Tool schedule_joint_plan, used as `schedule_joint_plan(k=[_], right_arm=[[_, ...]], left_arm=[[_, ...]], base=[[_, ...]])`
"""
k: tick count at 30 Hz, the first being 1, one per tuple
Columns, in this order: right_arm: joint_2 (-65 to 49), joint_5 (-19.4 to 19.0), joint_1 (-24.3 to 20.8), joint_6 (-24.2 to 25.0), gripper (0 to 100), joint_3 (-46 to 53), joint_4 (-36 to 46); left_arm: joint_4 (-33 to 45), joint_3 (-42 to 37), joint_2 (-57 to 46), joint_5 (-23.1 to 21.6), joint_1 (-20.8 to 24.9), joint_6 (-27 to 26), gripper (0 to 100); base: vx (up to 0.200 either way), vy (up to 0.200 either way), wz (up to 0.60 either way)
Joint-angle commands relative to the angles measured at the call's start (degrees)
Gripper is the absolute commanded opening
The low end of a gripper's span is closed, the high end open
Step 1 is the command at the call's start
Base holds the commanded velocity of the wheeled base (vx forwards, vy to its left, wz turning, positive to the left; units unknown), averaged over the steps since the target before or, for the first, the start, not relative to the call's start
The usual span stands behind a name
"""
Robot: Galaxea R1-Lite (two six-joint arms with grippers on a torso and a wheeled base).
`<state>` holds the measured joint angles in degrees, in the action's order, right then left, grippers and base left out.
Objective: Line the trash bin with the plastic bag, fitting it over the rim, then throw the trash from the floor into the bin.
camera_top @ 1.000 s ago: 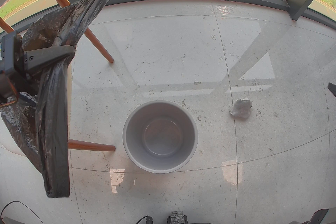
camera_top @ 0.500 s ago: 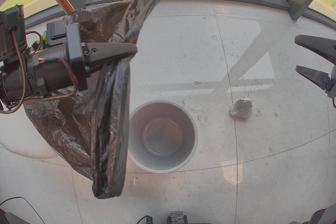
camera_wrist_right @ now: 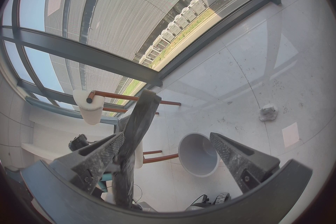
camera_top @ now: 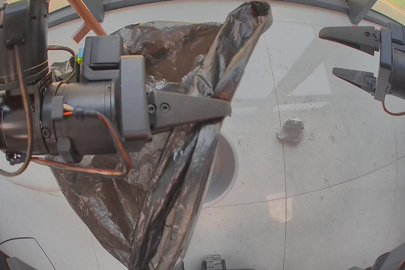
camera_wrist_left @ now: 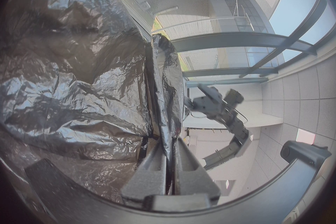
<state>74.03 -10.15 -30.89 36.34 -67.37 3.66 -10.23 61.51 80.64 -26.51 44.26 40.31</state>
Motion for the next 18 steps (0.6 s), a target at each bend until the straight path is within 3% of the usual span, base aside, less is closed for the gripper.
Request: schedule_joint_plan(k=[1,4,7,11,18], right_arm=[[1.73,-0.83,4.88,-0.13,100,-1.01,-0.23],[1.9,-2.41,8.13,-0.13,100,-1.01,-0.23],[2.08,-5.75,15.6,-0.57,100,-1.19,-0.93],[1.99,-9.36,21.57,-0.48,100,-1.01,-2.43],[2.08,-11.47,25.88,-0.57,100,-0.84,-2.43]], left_arm=[[2.41,1.06,-1.89,1.47,5.48,-0.06,0],[3.37,1.06,-2.07,1.99,7.59,0.03,0],[4.69,1.06,-2.42,2.43,10.93,0.03,0],[4.78,1.06,-2.07,2.43,13.66,0.03,0],[4.69,1.24,-0.05,2.34,18.84,0.03,0]], base=[[0.0,0.0,0.0],[0.0,0.0,0.0],[0.0,0.0,0.0],[0.0,0.0,0.0],[0.0,0.0,0.0]])
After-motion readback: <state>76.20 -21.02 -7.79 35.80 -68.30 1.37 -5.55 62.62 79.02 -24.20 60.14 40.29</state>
